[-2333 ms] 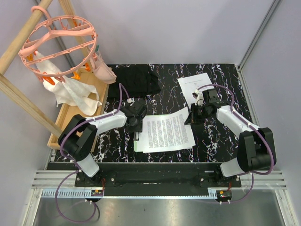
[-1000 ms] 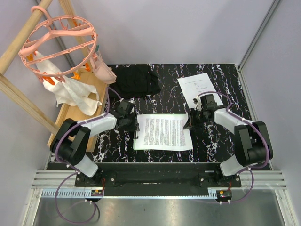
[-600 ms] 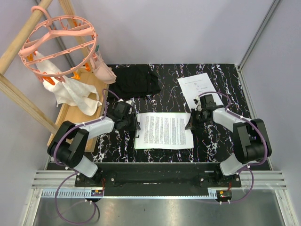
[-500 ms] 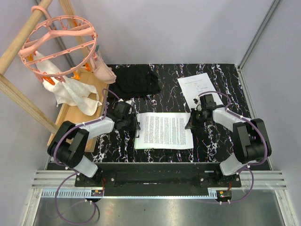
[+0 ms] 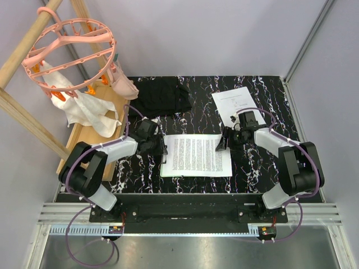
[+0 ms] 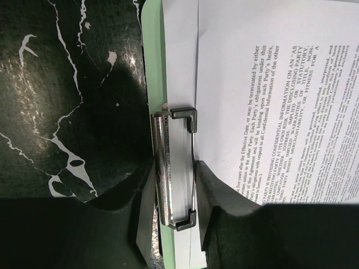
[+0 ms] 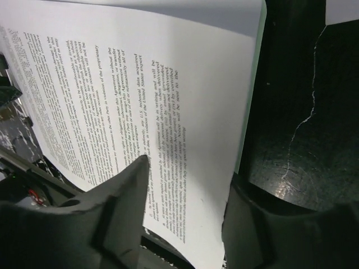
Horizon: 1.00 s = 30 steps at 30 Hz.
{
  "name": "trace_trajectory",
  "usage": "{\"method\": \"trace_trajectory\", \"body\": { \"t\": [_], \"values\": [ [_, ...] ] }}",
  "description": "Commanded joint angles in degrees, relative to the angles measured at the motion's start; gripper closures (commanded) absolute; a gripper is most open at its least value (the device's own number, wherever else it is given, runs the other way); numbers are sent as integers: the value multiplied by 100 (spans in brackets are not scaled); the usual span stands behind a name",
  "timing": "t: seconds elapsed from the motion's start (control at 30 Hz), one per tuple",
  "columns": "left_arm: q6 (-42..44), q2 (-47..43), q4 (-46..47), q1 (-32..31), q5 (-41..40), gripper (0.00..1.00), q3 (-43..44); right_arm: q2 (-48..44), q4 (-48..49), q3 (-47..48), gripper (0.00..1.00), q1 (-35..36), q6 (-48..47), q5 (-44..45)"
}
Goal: Put the files into the folder
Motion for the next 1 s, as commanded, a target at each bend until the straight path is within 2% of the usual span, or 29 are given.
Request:
{"method": "trace_trajectory", "body": {
  "t": [0.0, 0.1, 0.27, 0.3, 0.37, 0.43, 0.53, 0.57, 0.63, 0.67, 0.7, 0.77, 0.8, 0.87, 0.9, 0.97],
  "values": [
    [-32, 305, -420, 6, -179, 100, 167, -439, -153, 373, 33, -17, -105, 332],
    [-23, 376, -526, -29, -258, 100, 281, -597, -504, 593, 20, -17, -246, 726],
    [-6, 464, -666, -99, -354, 100, 396, -808, -935, 900, 11, 1, -421, 1166],
    [-6, 481, -684, -108, -372, 100, 422, -843, -1101, 954, 10, 9, -431, 1481],
    [3, 508, -754, -143, -407, 100, 483, -992, -1208, 1042, 1, 176, -404, 1772],
    [12, 560, -824, -170, -434, 100, 527, -1176, -1314, 1121, 0, 465, -369, 2186],
    [12, 622, -912, -222, -513, 100, 615, -1291, -1227, 1200, 0, 852, -115, 2152],
    [12, 639, -930, -231, -539, 100, 650, -1283, -1087, 1183, 1, 1175, 86, 2030],
    [12, 692, -974, -249, -566, 100, 686, -1160, -167, 843, 4, 1388, 446, 1101],
    [-5, 710, -983, -258, -583, 100, 712, -1090, 307, 666, 11, 1572, 927, 740],
    [-6, 727, -991, -266, -592, 100, 738, -959, 1208, 507, 14, 1704, 1167, 328],
    [3, 771, -1070, -275, -618, 100, 808, -774, 1769, 243, 19, 1942, 1527, 411],
    [3, 789, -1097, -284, -618, 100, 826, -538, 2110, 216, 27, 2178, 1555, 559],
    [-6, 824, -1150, -293, -636, 100, 879, -299, 2419, 216, 36, 2355, 1512, 718],
    [-6, 842, -1167, -293, -645, 100, 897, -90, 2535, 233, 44, 2461, 1494, 893],
    [-6, 886, -1220, -301, -654, 100, 932, 44, 2597, 216, 51, 2549, 1511, 1122]
  ]
}}
